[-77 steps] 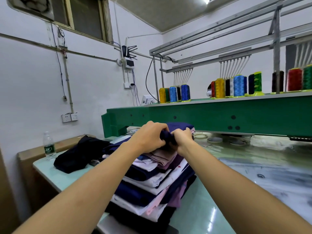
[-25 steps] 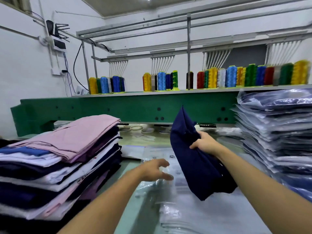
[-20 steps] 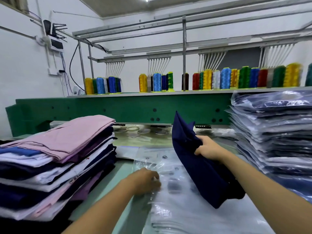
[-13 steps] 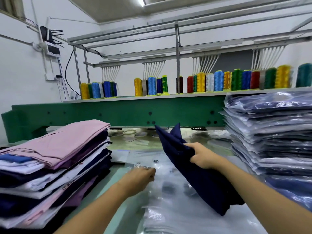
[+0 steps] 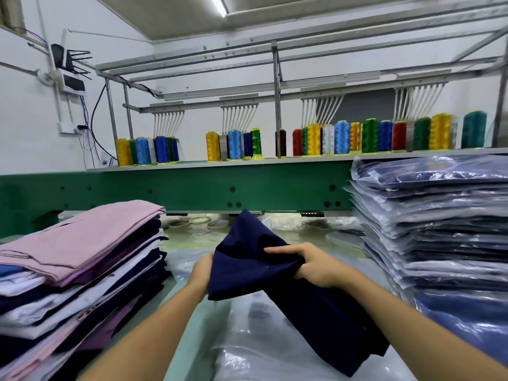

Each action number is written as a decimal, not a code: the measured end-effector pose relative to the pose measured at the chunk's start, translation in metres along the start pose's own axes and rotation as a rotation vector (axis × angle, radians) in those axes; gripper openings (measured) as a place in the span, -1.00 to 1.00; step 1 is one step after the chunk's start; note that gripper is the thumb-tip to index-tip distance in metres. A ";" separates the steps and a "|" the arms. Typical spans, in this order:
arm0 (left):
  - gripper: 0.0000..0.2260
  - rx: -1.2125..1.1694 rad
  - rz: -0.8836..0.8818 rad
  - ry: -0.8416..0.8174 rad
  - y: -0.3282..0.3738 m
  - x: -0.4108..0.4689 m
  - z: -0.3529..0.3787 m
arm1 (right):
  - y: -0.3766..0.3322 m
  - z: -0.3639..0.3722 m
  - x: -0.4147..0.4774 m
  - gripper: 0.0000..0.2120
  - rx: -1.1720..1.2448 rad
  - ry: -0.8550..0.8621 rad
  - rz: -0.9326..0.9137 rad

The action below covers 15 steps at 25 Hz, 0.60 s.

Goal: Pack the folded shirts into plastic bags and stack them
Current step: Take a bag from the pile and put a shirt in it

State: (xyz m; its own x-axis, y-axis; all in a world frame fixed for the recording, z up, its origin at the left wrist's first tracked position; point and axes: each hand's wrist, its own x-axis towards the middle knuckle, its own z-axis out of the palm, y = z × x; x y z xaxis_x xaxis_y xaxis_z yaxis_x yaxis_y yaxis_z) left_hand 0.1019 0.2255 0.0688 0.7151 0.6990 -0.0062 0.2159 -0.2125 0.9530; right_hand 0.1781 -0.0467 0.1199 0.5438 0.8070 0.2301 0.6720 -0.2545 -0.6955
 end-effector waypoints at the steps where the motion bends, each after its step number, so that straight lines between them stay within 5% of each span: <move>1: -0.84 0.029 0.071 0.045 0.005 0.004 0.000 | 0.004 -0.002 -0.001 -0.11 0.007 -0.004 0.014; 10: -0.74 0.338 0.489 0.195 0.036 -0.001 0.000 | 0.024 -0.002 0.002 -0.14 0.010 -0.100 0.098; 15: -0.78 0.693 0.867 0.037 0.044 -0.018 0.000 | 0.030 0.005 0.016 -0.26 -0.142 -0.194 0.208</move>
State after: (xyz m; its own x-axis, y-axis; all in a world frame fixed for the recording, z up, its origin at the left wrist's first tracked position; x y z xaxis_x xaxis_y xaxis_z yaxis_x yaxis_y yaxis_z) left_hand 0.0985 0.2037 0.1109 0.7861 0.1459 0.6006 -0.0150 -0.9669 0.2546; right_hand 0.2048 -0.0387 0.0995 0.5798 0.8132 -0.0510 0.6272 -0.4854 -0.6090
